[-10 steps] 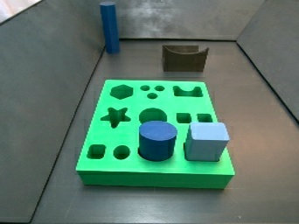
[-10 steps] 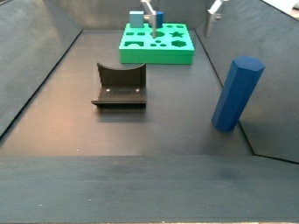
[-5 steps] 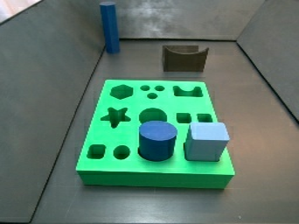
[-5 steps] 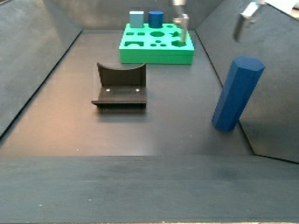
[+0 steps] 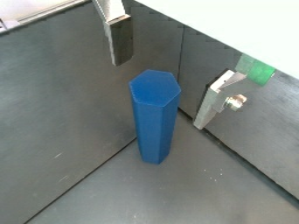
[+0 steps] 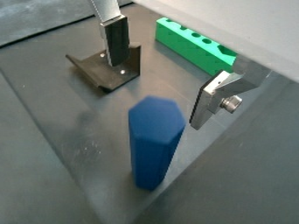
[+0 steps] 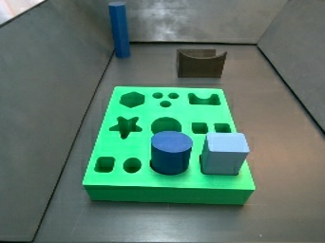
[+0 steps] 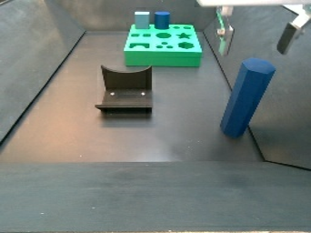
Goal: Pick up the hexagon object. Move up. Move to above the board. Insert the hexagon object.
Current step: Pick up the hexagon object.
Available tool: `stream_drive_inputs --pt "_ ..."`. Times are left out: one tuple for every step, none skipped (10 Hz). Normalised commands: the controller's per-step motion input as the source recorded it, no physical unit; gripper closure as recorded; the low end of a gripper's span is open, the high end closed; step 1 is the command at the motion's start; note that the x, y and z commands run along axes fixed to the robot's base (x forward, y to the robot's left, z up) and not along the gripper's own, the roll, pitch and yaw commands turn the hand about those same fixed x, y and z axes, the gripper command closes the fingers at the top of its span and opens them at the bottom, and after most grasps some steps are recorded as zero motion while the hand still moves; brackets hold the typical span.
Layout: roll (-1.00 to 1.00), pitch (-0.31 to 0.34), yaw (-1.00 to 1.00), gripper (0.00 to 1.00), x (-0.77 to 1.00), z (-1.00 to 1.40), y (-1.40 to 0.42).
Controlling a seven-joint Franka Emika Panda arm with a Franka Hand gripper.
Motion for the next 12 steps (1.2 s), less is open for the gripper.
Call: stream_drive_inputs --pt "0.04 -0.036 0.00 0.00 0.10 -0.61 0.14" --pt "0.08 -0.104 0.00 0.00 0.00 -0.81 0.10" --pt "0.10 -0.130 0.00 0.00 -0.01 -0.87 0.10" --pt "0.05 -0.137 0.00 0.00 -0.08 -0.73 0.14" --pt "-0.05 -0.076 -0.05 0.00 -0.11 0.00 0.06" --pt "0.01 0.019 0.00 0.00 0.01 0.00 0.00" --pt "0.00 0.000 0.00 0.00 0.00 0.00 0.00" --pt "0.00 0.000 0.00 1.00 0.00 0.00 0.00" --pt "0.00 0.000 0.00 1.00 0.00 0.00 0.00" --pt "0.00 0.000 0.00 1.00 0.00 0.00 0.00" --pt "0.00 0.000 0.00 1.00 0.00 0.00 0.00" --pt "0.00 0.000 0.00 1.00 0.00 0.00 0.00"
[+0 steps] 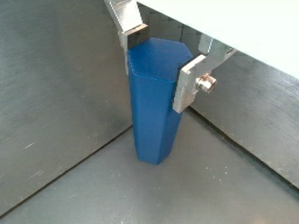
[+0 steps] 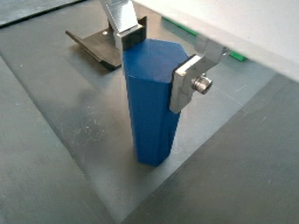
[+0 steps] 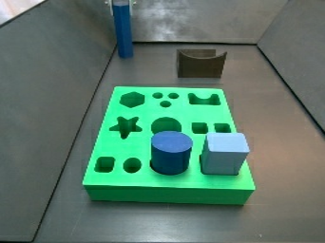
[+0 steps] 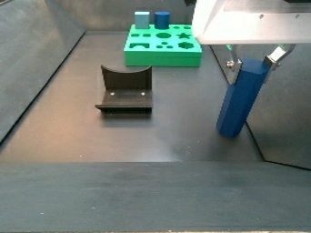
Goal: Pick up the hexagon object. Move up. Move to above the board. Insert the hexagon object.
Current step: Pick up the hexagon object, then move up.
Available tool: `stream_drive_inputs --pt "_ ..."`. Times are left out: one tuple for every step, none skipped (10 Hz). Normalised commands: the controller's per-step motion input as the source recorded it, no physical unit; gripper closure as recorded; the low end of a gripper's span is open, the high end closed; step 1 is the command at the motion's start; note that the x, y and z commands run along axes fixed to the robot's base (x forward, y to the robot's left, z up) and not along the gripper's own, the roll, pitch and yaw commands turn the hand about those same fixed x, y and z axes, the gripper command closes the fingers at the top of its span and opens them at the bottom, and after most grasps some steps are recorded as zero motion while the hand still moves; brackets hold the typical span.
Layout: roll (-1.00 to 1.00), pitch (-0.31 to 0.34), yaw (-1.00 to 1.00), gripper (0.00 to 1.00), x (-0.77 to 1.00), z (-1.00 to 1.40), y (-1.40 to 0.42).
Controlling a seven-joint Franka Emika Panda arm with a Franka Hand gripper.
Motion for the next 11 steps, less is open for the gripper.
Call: stream_drive_inputs --pt "0.00 0.000 0.00 1.00 0.00 0.00 0.00" --pt "0.00 0.000 0.00 1.00 0.00 0.00 0.00" --pt "0.00 0.000 0.00 1.00 0.00 0.00 0.00" --pt "0.00 0.000 0.00 1.00 0.00 0.00 0.00" --pt "0.00 0.000 0.00 1.00 0.00 0.00 0.00" --pt "0.00 0.000 0.00 1.00 0.00 0.00 0.00" --pt "0.00 0.000 0.00 1.00 0.00 0.83 0.00" --pt "0.01 0.023 0.01 1.00 0.00 0.79 0.04" --pt "0.02 0.057 0.01 1.00 0.00 0.67 0.04" --pt "0.03 0.071 0.00 1.00 0.00 0.58 0.03" --pt "0.05 0.095 -0.01 1.00 0.00 0.39 0.03"
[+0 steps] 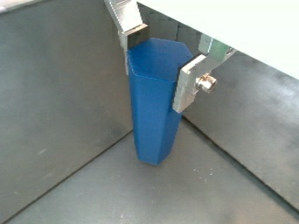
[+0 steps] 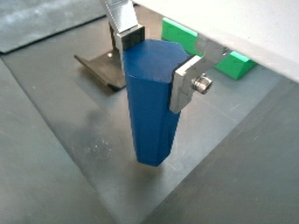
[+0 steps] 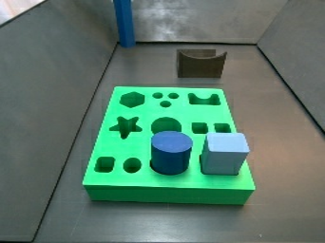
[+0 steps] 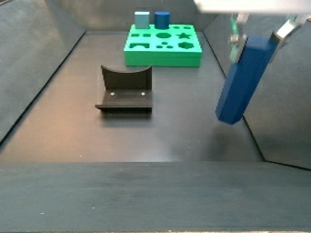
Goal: Pick up the hexagon object. Move up. Move to above the board. Insert the hexagon object.
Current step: Move up, then move to above the board.
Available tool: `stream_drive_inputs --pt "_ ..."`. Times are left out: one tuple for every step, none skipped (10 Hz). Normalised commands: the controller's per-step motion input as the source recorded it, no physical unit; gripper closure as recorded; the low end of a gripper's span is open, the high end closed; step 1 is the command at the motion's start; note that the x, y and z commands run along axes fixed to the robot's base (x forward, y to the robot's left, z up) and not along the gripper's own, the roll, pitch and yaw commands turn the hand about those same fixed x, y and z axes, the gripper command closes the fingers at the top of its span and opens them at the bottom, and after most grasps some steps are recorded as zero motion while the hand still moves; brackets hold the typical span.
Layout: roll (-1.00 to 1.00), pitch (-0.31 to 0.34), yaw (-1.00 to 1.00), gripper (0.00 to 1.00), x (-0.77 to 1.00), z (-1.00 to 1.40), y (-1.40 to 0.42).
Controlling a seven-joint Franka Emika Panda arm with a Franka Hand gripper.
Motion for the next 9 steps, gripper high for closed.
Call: stream_drive_inputs --pt "0.07 0.107 0.00 1.00 0.00 0.20 0.02" --pt "-0.06 0.303 -0.11 1.00 0.19 1.00 0.11" --pt "-0.06 0.297 -0.11 1.00 0.20 1.00 0.11" --pt "-0.05 0.263 -0.09 1.00 0.16 1.00 0.09" --pt "-0.03 0.197 -0.07 1.00 0.12 0.96 0.07" --pt "-0.02 0.139 -0.06 1.00 0.06 0.81 0.04" --pt "0.00 0.099 -0.06 1.00 0.03 0.65 0.03" --pt "0.01 0.081 -0.05 1.00 0.01 0.51 0.02" --pt "0.02 0.082 -0.04 1.00 0.01 0.31 0.01"
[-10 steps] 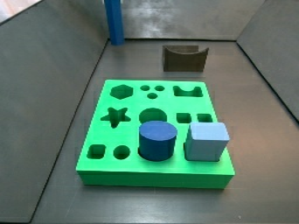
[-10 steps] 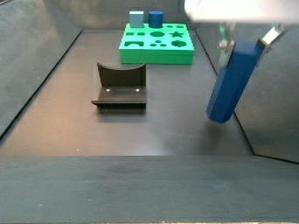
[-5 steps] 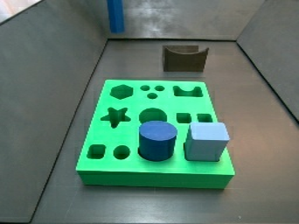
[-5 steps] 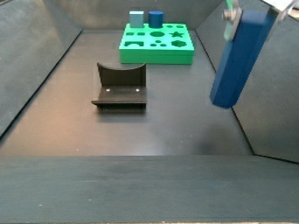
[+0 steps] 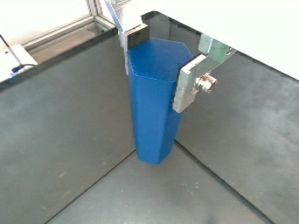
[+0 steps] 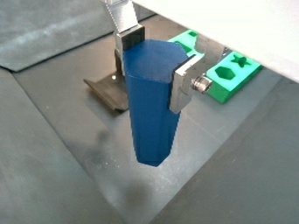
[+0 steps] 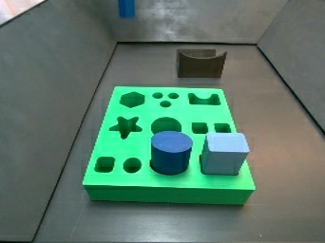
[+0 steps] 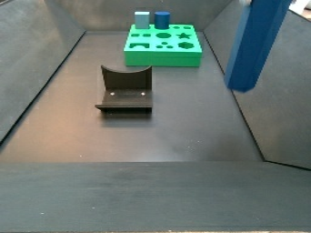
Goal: Pick up the hexagon object. Move up. Move to above the board. Insert the hexagon object.
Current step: Move to above the board.
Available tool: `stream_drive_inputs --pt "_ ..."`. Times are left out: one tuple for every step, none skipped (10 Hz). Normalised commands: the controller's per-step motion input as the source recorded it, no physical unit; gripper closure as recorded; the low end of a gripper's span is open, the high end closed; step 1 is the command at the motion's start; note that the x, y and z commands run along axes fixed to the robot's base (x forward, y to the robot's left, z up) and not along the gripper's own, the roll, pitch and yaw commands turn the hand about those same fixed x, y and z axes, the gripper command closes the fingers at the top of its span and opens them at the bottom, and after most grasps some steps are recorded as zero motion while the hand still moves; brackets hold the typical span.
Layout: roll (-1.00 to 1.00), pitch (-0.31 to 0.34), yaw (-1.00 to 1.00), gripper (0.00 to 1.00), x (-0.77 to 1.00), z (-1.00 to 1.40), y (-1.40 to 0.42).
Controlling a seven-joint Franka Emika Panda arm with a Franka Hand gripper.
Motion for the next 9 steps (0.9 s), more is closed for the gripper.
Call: stream_drive_inputs --pt "0.19 0.167 -0.29 1.00 0.25 0.15 -1.00" --pt "0.19 0.151 -0.22 1.00 0.26 0.13 -1.00" --pt "0.16 0.132 -0.14 1.00 0.25 0.14 -1.00" --pt "0.07 0.087 -0.06 1.00 0.25 0.15 -1.00" --pt "0.03 0.068 -0.04 1.00 0.25 0.14 -1.00" --pt "0.00 0.064 -0.01 1.00 0.26 0.15 -1.00" --pt "-0.02 0.065 -0.01 1.00 0.26 0.15 -1.00" --pt "-0.01 0.081 0.00 1.00 0.27 0.15 -1.00" --pt "-0.02 0.098 0.00 1.00 0.27 0.15 -1.00"
